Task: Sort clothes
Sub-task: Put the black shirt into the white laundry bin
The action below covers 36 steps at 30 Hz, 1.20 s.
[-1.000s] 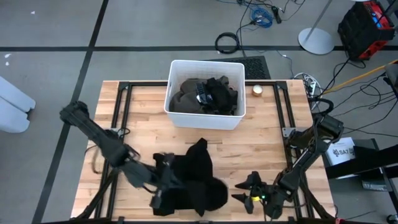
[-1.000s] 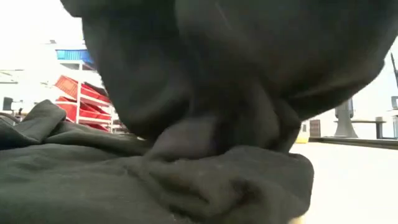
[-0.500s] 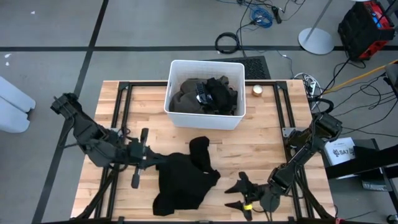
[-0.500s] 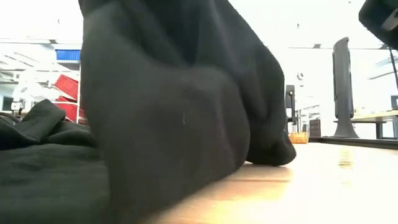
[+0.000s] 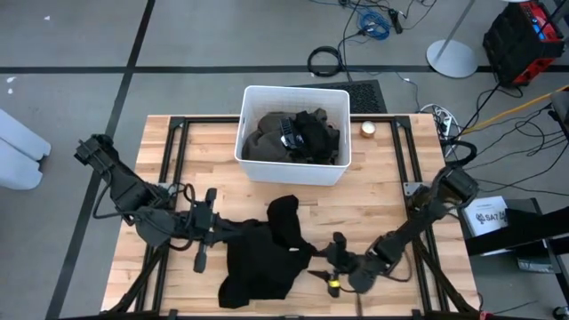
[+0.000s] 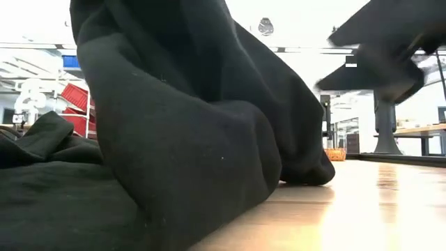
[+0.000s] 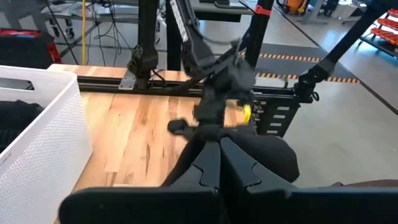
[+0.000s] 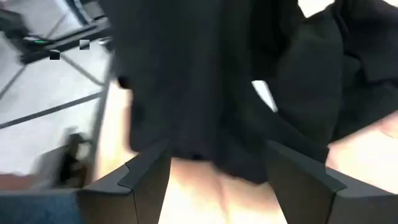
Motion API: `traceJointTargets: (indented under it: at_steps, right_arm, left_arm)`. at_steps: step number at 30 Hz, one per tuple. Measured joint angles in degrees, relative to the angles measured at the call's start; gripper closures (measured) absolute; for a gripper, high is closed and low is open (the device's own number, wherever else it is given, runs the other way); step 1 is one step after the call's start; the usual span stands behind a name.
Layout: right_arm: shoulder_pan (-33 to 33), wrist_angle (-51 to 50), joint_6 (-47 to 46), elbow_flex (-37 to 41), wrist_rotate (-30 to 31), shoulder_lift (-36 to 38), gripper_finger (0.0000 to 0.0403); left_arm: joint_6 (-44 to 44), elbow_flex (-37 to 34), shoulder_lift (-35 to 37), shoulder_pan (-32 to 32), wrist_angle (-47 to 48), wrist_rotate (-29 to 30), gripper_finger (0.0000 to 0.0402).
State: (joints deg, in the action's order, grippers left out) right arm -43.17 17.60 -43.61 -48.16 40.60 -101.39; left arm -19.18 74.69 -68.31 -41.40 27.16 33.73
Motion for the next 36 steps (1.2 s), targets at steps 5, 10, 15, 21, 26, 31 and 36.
traceJointTargets:
  at_steps: [5, 10, 15, 21, 26, 31, 36]
  right_arm:
    - [3.6, 3.9, 4.4, -2.5, -6.5, -5.6, 0.0161]
    - [6.2, -6.1, 4.3, -9.8, -8.5, -8.6, 0.0173]
    - [8.5, -14.3, 2.9, -15.4, -11.4, -9.2, 0.0327]
    - [10.4, -24.9, 8.6, -22.8, -19.2, -3.9, 0.0399]
    - [10.2, -40.2, 21.7, -36.5, -14.7, 4.9, 0.0402]
    - [9.7, -46.5, 35.7, -51.1, -8.9, 11.4, 0.0402]
    - [12.3, -47.1, 46.9, -62.6, -9.0, 13.6, 0.0403]
  left_arm:
    - [0.4, 0.0, 0.0, 0.0, 0.3, -0.1, 0.0401]
    - [0.5, 0.0, 0.0, 0.0, 0.4, -0.5, 0.0401]
    - [0.4, 0.0, 0.0, 0.0, 0.4, -0.6, 0.0401]
    - [1.4, 0.0, 0.0, 0.0, -2.4, -4.1, 0.0401]
    - [7.1, 4.1, 0.1, -0.1, -9.5, -7.7, 0.0401]
    - [19.1, 11.7, 0.2, -1.8, -17.0, -9.6, 0.0401]
    - [31.2, 20.2, 0.2, -2.6, -19.0, -7.5, 0.0401]
